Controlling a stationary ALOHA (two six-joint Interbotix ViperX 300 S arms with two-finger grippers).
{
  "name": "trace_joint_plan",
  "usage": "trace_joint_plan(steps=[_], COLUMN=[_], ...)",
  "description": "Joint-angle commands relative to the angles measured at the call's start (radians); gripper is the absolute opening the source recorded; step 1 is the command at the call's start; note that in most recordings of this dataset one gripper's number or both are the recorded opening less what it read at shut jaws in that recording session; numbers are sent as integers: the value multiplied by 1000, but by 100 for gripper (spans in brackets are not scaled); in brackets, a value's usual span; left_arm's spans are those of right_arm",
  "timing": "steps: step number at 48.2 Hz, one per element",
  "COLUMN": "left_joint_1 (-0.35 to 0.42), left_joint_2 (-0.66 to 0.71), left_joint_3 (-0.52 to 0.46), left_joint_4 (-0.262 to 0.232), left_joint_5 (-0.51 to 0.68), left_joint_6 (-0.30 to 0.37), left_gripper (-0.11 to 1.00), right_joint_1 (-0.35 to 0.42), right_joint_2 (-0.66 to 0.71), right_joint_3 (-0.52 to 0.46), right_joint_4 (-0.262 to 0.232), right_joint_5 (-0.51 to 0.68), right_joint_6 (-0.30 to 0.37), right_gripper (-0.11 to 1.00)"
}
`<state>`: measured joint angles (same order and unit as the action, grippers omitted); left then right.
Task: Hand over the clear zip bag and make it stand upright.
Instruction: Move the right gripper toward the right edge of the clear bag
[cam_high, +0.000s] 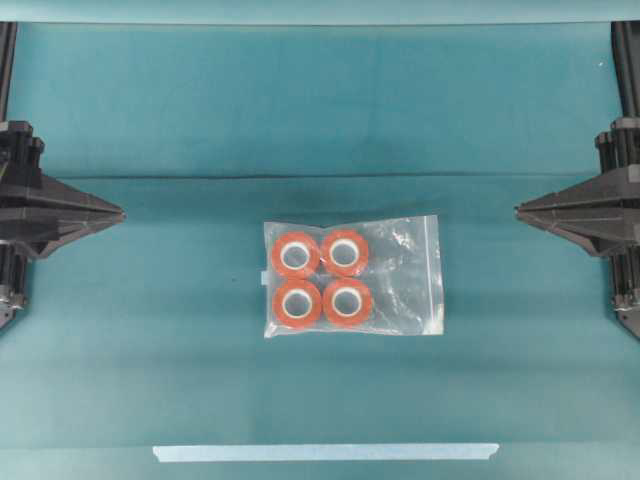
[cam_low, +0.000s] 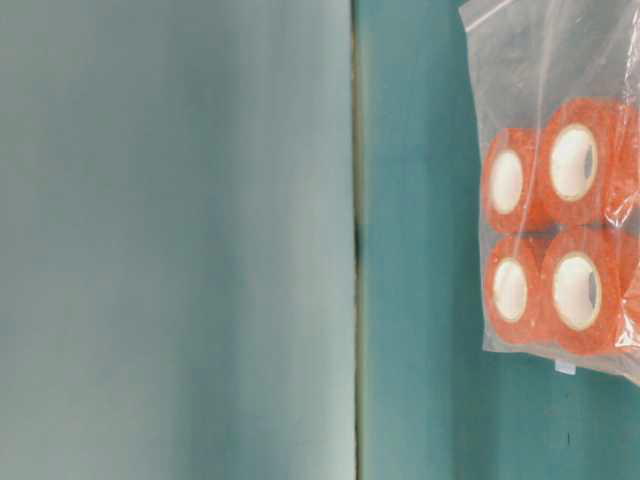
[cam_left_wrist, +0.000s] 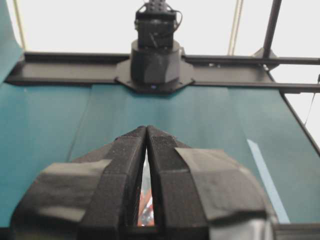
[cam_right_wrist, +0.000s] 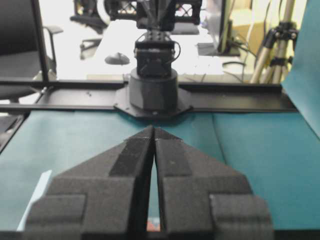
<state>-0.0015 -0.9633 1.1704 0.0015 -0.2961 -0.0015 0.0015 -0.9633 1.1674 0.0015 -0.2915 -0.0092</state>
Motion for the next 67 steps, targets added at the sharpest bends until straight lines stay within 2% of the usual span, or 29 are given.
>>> trace_joint_plan(steps=[1,7,14,20,25,36,42,57,67], left_joint_1=[15,15,11,5,-3,-9,-11,-21,-20], left_joint_2=[20,61,91,98,101,110,115,150,160], left_joint_3=[-44,-95,-129,-144,-155,-175,-179,-196,-196], left_joint_4=[8,8,8,8,8,8,8,8,8], left_joint_5=[34,98,118,135,175,242,244,249,250], left_joint_6=[-18,-17,-8,-11,-17,-18,-20,-26,-23], left_gripper=[14,1,-1,-1,-1,-1,-1,-1,-1], right_joint_1=[8,2,-2,-11,-34,-127,-161,-166,-155], right_joint_2=[2,5,5,-9,-9,43,91,207,301], right_joint_3=[-29,-58,-67,-71,-69,-48,-28,18,15], right_joint_4=[23,166,256,362,413,422,417,417,411], right_joint_5=[0,86,241,318,379,531,565,565,512], right_joint_6=[37,95,186,310,431,713,830,992,999], right_gripper=[9,0,0,0,0,0,0,0,0])
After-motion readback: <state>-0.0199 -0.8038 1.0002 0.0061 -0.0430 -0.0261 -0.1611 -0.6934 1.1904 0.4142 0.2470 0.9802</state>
